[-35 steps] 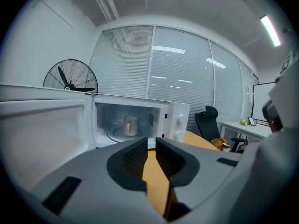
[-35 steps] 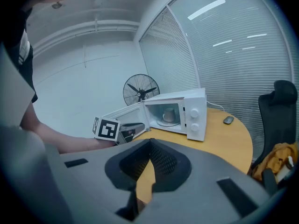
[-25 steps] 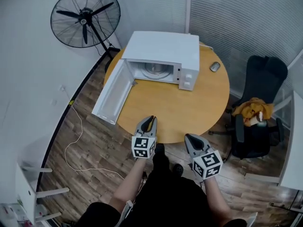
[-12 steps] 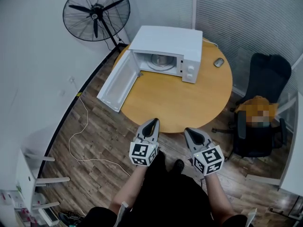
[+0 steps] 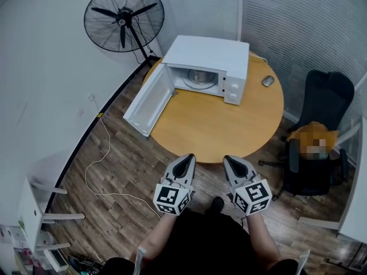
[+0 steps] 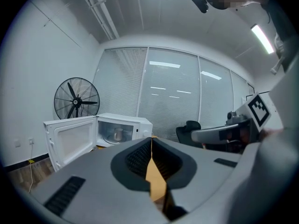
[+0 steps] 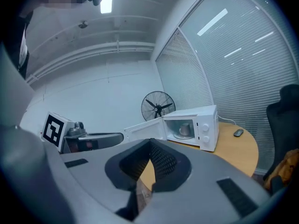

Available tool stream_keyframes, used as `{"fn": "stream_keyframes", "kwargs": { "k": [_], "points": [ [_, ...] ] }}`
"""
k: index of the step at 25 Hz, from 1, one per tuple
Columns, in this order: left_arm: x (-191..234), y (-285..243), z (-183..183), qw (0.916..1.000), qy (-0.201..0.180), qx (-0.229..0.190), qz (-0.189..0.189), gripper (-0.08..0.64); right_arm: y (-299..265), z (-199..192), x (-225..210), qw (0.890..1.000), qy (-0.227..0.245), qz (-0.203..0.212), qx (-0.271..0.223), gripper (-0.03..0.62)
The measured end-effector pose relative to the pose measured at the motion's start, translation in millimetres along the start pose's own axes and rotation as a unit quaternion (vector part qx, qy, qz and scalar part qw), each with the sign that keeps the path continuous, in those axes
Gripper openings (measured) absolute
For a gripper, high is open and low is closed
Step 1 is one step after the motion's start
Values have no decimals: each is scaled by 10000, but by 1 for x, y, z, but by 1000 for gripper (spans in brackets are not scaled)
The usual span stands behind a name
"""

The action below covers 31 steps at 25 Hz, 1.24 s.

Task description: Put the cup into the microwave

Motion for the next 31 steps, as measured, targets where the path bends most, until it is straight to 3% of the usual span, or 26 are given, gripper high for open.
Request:
{"fn": "stream_keyframes", "kwargs": {
  "k": [7, 31],
  "points": [
    [2, 9, 4, 9999, 80, -108, 5, 0, -3, 7, 9, 9997, 196, 160, 12, 9],
    [2, 6, 9, 9998, 20, -207, -37, 0, 4, 6, 11, 9990, 421, 145, 83, 9]
  ]
}}
Point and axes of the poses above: the fingertips, and each gripper's own axes: y backward along the fingers, x to its left, z out of its top, the point moved 9 cm from there along y, backward along the fingers, and after that the axes turned 13 degrees about -x, right-handed, at the moved point
